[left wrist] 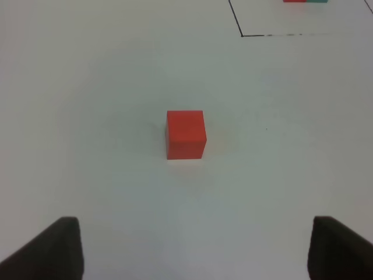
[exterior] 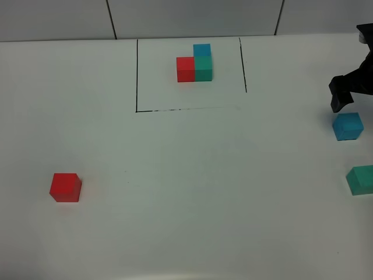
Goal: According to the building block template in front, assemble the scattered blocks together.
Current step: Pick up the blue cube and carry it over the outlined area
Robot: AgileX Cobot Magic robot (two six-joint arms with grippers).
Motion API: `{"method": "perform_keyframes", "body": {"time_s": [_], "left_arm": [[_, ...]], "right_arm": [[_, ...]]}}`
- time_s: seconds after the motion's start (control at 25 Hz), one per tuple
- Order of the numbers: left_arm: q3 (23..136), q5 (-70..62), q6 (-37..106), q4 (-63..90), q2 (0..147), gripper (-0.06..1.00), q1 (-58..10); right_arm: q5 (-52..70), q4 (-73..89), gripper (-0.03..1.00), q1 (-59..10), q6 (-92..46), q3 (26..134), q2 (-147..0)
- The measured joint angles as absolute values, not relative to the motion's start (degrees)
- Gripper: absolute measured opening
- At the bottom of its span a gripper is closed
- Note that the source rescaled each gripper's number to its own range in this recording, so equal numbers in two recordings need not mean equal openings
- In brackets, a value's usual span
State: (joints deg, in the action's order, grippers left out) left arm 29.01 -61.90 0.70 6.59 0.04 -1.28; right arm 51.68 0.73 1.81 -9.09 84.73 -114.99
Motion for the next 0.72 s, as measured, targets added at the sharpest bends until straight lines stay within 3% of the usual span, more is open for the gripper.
{"method": "perform_keyframes", "body": {"time_s": [0.72], "left_arm": [[29.0,-61.9,0.6,6.6,0.0,0.88,-1.3]], "right_arm": [[51.7,3.7,0.89,1.8,-9.6,84.7,-115.2]]}}
